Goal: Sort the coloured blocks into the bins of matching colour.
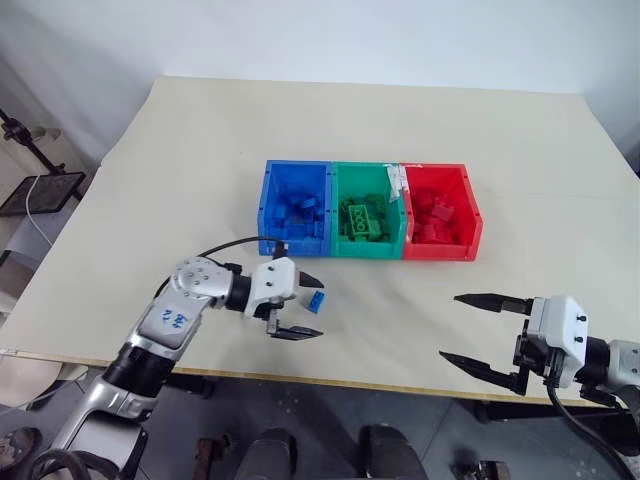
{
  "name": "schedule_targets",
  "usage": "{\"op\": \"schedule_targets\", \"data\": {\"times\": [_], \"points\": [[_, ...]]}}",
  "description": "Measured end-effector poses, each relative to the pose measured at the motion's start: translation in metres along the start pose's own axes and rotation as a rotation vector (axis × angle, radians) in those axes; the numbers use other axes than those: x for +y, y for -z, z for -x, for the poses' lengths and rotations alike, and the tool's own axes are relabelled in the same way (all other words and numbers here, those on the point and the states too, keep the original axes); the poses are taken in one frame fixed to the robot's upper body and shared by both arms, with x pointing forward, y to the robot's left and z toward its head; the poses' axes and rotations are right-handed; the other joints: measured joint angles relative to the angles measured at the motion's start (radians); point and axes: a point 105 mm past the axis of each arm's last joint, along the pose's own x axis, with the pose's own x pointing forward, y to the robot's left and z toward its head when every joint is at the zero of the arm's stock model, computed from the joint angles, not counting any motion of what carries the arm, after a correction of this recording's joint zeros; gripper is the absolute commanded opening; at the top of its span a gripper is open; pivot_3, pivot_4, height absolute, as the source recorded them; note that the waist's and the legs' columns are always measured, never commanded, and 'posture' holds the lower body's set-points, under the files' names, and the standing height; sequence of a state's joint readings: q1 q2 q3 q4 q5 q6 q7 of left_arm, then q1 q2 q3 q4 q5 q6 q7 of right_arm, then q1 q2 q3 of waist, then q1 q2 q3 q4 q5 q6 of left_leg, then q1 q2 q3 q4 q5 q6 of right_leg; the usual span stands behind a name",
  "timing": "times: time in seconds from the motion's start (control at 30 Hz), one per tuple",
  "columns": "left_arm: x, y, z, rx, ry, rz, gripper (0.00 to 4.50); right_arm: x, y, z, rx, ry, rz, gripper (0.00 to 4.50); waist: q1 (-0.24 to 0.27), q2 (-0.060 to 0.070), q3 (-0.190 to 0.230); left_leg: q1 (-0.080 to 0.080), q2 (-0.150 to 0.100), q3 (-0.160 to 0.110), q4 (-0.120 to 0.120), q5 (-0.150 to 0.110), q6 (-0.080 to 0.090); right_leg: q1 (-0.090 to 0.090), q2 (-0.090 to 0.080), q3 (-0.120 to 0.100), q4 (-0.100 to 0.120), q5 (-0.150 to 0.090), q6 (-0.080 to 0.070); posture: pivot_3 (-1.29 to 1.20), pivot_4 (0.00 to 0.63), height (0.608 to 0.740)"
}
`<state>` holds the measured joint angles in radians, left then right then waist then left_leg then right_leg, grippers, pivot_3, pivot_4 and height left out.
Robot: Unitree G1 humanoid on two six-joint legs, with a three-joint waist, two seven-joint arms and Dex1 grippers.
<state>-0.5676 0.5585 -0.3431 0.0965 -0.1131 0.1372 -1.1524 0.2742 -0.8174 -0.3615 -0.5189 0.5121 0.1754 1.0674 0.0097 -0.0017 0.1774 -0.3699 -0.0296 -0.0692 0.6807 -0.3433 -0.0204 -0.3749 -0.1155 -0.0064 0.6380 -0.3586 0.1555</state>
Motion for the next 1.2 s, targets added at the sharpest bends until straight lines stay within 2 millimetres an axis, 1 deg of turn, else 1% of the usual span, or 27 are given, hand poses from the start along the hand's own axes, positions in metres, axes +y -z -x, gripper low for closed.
{"op": "schedule_targets", "data": {"times": [0.1,0.2,0.3,0.57,0.6,0.73,0.8,0.87,0.97,1.03,1.07,1.1,1.17,1.2], "points": [[0.004,0.007,-0.005,0.03,0.031,0.008,4.46,0.006,0.0,0.0,0.001,0.008,-0.011,4.5,0.003,0.0,0.0,-0.001,0.0,0.0,0.0,0.0,0.0,0.0,0.0,0.0,0.0,0.0,0.0,0.0,0.15,0.74],[0.009,0.005,-0.005,0.033,0.046,-0.008,4.46,0.009,0.001,0.001,0.002,0.026,-0.023,4.5,0.008,0.0,0.0,-0.001,0.0,0.0,0.0,0.0,0.0,0.0,0.0,0.0,0.0,0.0,0.0,0.0,0.15,0.74],[0.009,0.007,-0.007,0.027,0.067,0.009,3.89,0.011,0.001,0.001,0.0,0.043,-0.029,4.5,0.01,0.0,0.0,0.0,-0.001,0.0,0.001,0.0,0.0,0.0,0.0,0.0,0.0,0.0,0.0,0.0,0.15,0.74],[0.005,0.009,-0.007,0.023,0.089,0.02,1.53,0.01,0.002,0.001,0.002,0.061,-0.037,4.5,0.013,0.0,0.0,0.0,0.0,0.0,0.001,0.0,0.0,0.0,0.0,0.0,0.0,0.0,0.0,0.0,0.15,0.74],[0.005,0.009,-0.007,0.019,0.084,0.023,1.47,0.01,0.001,0.001,0.001,0.062,-0.037,4.5,0.012,0.0,0.0,0.0,0.0,0.0,0.001,0.0,0.0,0.0,0.0,0.0,0.001,0.0,0.0,0.0,0.15,0.74],[0.002,0.011,-0.005,-0.028,0.033,0.07,1.47,0.008,0.0,-0.001,-0.007,0.068,-0.041,4.5,0.01,0.0,0.0,0.0,0.0,-0.001,0.001,0.0,0.0,0.0,0.0,0.0,0.001,0.0,0.0,0.0,0.15,0.74],[0.002,0.012,-0.001,-0.063,-0.021,0.109,1.47,0.004,-0.006,-0.003,-0.038,0.087,-0.034,4.5,0.009,0.0,0.0,0.0,0.001,-0.001,0.001,0.0,0.0,0.0,0.0,0.0,0.001,0.0,0.0,0.0,0.15,0.74],[0.013,0.006,0.007,-0.131,-0.136,0.144,1.47,0.0,-0.015,-0.007,-0.082,0.114,-0.032,4.5,0.011,0.0,0.0,0.0,0.005,-0.001,0.001,0.0,0.0,0.0,0.0,0.0,0.001,0.0,0.0,0.0,0.15,0.74],[0.036,-0.009,0.029,-0.228,-0.316,0.171,1.47,-0.004,-0.028,-0.012,-0.142,0.148,-0.026,4.5,0.014,0.0,0.0,0.0,0.005,-0.001,0.002,0.0,0.0,0.0,-0.001,0.0,0.0,0.0,0.0,0.0,0.15,0.74],[0.062,-0.022,0.047,-0.3,-0.488,0.197,1.47,-0.015,-0.037,-0.015,-0.193,0.201,-0.022,4.5,0.017,-0.001,0.0,-0.001,0.004,-0.002,0.002,0.0,0.0,0.0,-0.001,0.0,0.0,0.0,0.0,0.0,0.15,0.74],[0.07,-0.028,0.052,-0.321,-0.531,0.196,1.47,-0.017,-0.04,-0.016,-0.207,0.209,-0.018,4.5,0.018,-0.001,0.001,-0.001,0.004,-0.002,0.002,0.0,0.0,0.0,-0.001,0.0,0.0,0.0,0.0,0.0,0.15,0.74],[0.083,-0.04,0.058,-0.352,-0.58,0.196,1.47,-0.021,-0.044,-0.018,-0.226,0.226,-0.016,4.5,0.02,-0.002,0.001,-0.001,0.002,-0.002,0.003,0.0,0.0,0.0,-0.001,-0.001,0.0,0.0,0.0,0.0,0.15,0.74],[0.101,-0.064,0.06,-0.399,-0.594,0.177,1.47,-0.023,-0.048,-0.022,-0.242,0.228,-0.01,4.5,0.02,-0.002,0.001,-0.001,-0.002,-0.003,0.002,0.0,0.0,0.0,-0.001,-0.001,0.002,0.0,0.001,0.0,0.15,0.74],[0.104,-0.071,0.059,-0.41,-0.586,0.166,1.47,-0.024,-0.048,-0.023,-0.244,0.227,-0.01,4.5,0.018,-0.002,0.001,-0.001,-0.002,-0.002,0.002,0.0,0.0,0.0,-0.001,-0.001,0.001,0.0,0.001,0.0,0.15,0.74]]}}
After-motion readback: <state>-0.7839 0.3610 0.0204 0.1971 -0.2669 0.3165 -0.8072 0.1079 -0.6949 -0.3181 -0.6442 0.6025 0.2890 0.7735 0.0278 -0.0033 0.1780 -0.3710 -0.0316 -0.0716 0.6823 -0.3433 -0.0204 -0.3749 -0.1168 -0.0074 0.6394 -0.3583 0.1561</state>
